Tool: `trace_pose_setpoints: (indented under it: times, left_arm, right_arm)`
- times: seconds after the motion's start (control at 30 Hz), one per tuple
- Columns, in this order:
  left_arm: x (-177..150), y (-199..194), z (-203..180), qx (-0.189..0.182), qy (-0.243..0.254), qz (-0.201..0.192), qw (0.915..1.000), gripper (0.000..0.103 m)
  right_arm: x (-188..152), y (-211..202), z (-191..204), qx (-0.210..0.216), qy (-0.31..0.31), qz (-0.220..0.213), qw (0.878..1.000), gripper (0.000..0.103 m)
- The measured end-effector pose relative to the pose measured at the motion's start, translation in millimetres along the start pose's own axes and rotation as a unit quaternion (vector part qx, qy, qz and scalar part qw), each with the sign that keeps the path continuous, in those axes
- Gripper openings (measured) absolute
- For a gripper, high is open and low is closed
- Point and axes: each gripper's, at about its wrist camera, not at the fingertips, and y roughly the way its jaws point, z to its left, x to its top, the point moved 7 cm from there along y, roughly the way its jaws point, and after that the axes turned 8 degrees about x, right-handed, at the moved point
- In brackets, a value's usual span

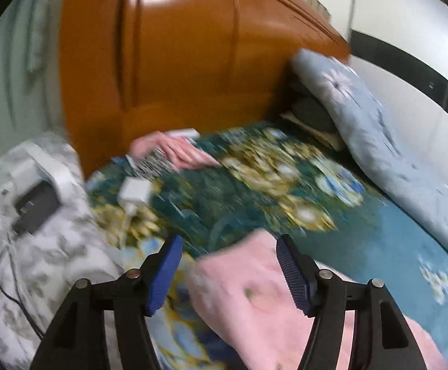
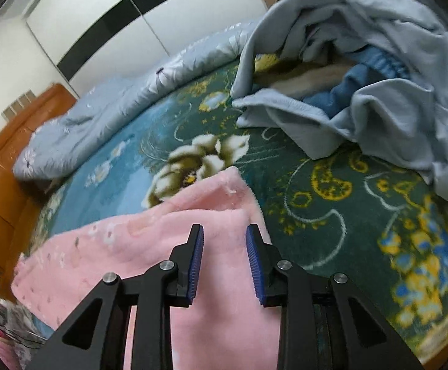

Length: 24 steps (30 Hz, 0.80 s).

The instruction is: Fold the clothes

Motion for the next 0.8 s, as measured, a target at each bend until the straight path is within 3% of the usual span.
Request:
trace_pose_setpoints:
  times: [0.13, 0.2, 0.27, 0.43, 0.5, 0.63, 0.8]
  left_arm:
    - [-22.6, -6.6, -27.5, -0.039, 0.015, 0.014, 0.999, 0.068]
    - [-33.0, -9.4, -51.3, -0.066, 0.027, 0.027, 0.997, 0.068]
    - [-41.1, -13.6, -75.6, -0.089, 0.04, 0.037, 0.9945, 0.068]
    - [-52.6, -36.3, -128.5, -0.136, 0.083, 0.026, 0.9869, 0.068]
    - [-58.4, -41.5, -143.6, -0.146, 0.101, 0.024, 0.9838, 0.068]
    - [-75.8, -37.8, -162.5, -0.158, 0.113, 0.043, 0.98, 0.068]
    - [-96.6, -31.3, -168.9, -0.179, 0.1, 0.079, 0.9755, 0.068]
  right_arm:
    - [-1.3, 7.0, 5.3, 0.045, 0.002, 0.015, 0.999, 0.028]
    - [-1.0, 3.3, 19.4, 0.067, -0.022, 0.014, 0.997, 0.011]
    - [3.9, -1.1, 30.4, 0.072, -0.042, 0.007, 0.997, 0.009]
    - [38.6, -46.9, 38.6, 0.051, -0.073, -0.092, 0.992, 0.008]
    - [40.5, -39.6, 30.2, 0.031, -0.068, -0.087, 0.993, 0.007]
    - [29.9, 1.1, 6.3, -0.02, -0.051, -0.032, 0.998, 0.007]
    - [30.5, 11.1, -5.5, -0.03, -0.02, -0.021, 0.999, 0.009]
